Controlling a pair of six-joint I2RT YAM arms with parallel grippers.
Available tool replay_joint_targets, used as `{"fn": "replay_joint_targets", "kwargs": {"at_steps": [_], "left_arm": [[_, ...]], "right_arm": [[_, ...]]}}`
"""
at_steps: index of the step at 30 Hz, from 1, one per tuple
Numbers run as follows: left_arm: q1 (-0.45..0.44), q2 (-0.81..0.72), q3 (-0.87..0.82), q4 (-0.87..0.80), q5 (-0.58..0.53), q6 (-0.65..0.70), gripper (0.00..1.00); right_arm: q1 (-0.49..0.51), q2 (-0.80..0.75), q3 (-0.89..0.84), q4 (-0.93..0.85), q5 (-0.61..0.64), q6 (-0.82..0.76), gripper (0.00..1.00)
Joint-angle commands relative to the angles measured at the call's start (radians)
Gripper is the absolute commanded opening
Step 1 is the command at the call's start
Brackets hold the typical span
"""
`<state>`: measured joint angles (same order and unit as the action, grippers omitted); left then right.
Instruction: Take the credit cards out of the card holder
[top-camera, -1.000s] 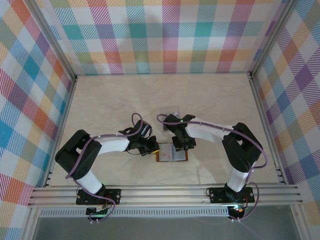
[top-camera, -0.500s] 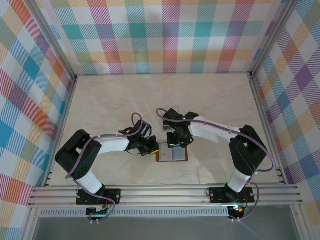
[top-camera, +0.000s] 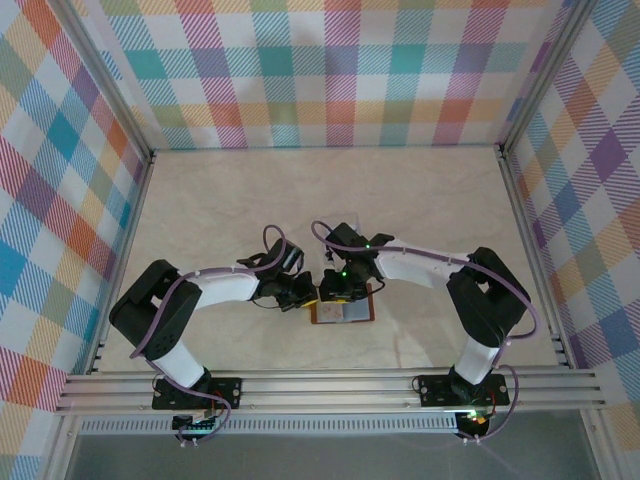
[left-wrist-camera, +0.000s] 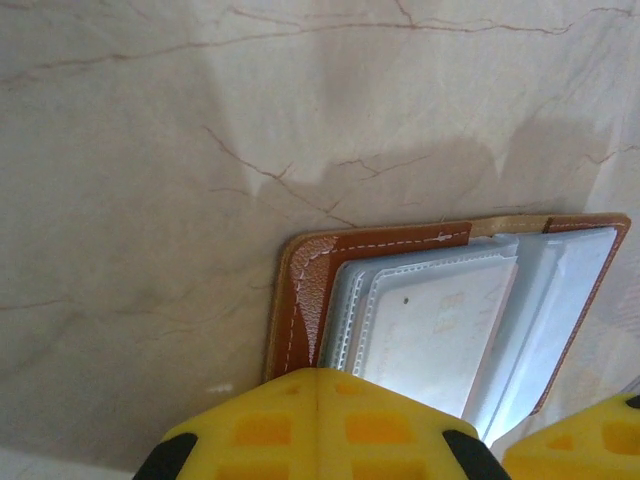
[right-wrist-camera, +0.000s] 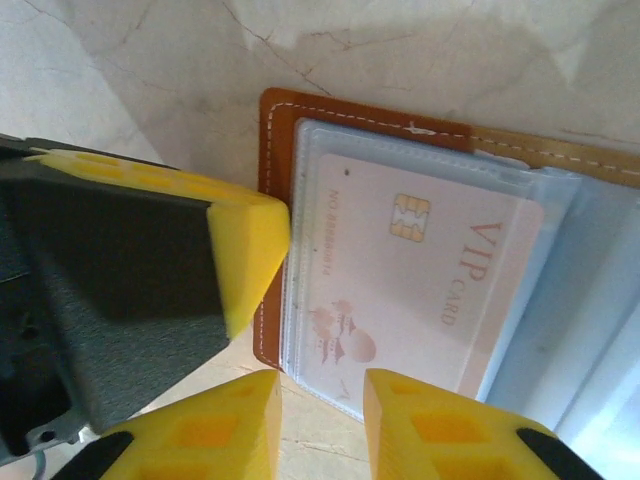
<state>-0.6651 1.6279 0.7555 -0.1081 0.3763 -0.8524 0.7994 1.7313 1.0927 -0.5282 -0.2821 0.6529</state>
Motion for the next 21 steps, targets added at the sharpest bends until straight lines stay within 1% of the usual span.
{"fn": "replay_joint_targets", "kwargs": {"at_steps": [1, 6, 12, 18, 21], "left_arm": [[-0.012, -0.040, 0.042, -0.095, -0.025, 0.021, 0.06], [-0.037, -0.038, 0.073, -0.114, -0.031, 0.019, 0.06], [-0.068, 0.014, 0.104, -0.113, -0.022, 0.022, 0.06], [-0.074, 0.036, 0.086, -0.124, -0.048, 0.026, 0.05], [-0.074, 0.053, 0.081, -0.123, -0.044, 0.032, 0.05]], "right_arm": [[-0.025, -0.005, -0.034, 0.061, -0.054, 0.019, 0.29], [-0.054, -0.029, -0.068, 0.078, -0.071, 0.017, 0.29], [-0.086, -0.044, -0.102, 0.104, -0.099, 0.012, 0.28], [-0.101, -0.046, -0.127, 0.135, -0.128, 0.004, 0.28], [-0.104, -0.038, -0.132, 0.143, -0.138, 0.000, 0.29]]}}
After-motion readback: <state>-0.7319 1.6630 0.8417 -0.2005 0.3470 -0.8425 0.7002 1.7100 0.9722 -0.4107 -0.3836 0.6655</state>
